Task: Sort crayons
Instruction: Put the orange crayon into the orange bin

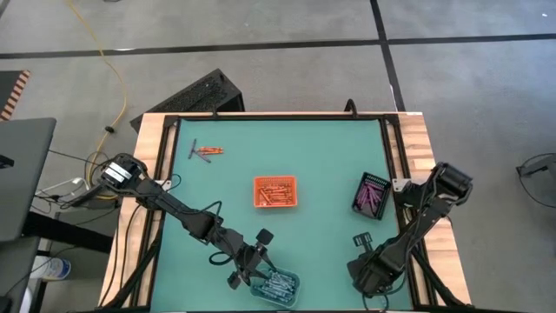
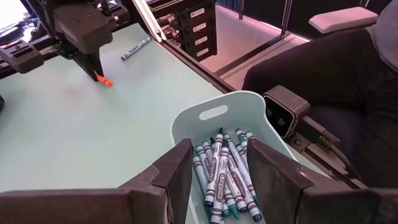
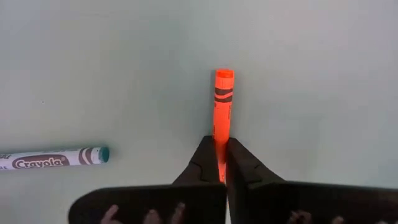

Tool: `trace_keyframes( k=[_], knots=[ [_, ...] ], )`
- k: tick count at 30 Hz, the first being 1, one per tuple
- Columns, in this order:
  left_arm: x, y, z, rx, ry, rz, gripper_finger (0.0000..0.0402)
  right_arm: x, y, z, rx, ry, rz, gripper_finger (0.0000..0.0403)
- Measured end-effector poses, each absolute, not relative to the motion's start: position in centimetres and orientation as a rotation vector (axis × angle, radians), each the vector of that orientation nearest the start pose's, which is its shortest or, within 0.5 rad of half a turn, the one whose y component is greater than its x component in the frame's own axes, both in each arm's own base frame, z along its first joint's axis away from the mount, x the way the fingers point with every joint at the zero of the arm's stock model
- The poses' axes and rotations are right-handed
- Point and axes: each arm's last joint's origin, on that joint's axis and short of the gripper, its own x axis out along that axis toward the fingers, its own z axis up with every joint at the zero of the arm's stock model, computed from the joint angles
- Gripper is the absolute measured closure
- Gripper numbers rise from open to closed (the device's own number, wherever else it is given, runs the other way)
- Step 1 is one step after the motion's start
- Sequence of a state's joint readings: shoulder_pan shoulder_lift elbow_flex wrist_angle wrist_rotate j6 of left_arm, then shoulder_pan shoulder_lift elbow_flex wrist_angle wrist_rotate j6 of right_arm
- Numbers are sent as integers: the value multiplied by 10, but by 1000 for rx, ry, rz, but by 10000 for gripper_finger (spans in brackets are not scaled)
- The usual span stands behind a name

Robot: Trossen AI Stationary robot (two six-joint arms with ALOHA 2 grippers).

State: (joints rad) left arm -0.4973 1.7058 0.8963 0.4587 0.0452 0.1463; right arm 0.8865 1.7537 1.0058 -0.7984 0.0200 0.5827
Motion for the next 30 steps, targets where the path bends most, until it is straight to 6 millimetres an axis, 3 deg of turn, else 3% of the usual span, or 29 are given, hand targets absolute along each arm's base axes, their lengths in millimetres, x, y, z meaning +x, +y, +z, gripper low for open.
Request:
trace_keyframes(
  k=[10,18,23,30],
  knots=[
    [314,-172,195,221,314,-561,260,201,228,155,-196,1467,223,401],
    [313,-171,191,239,366,-535,260,226,226,180,-267,1351,194,402],
    [311,-168,183,257,455,-464,260,259,201,200,-388,1216,34,402],
    [299,-170,176,338,567,-297,260,317,141,217,-456,1086,-70,402]
  ],
)
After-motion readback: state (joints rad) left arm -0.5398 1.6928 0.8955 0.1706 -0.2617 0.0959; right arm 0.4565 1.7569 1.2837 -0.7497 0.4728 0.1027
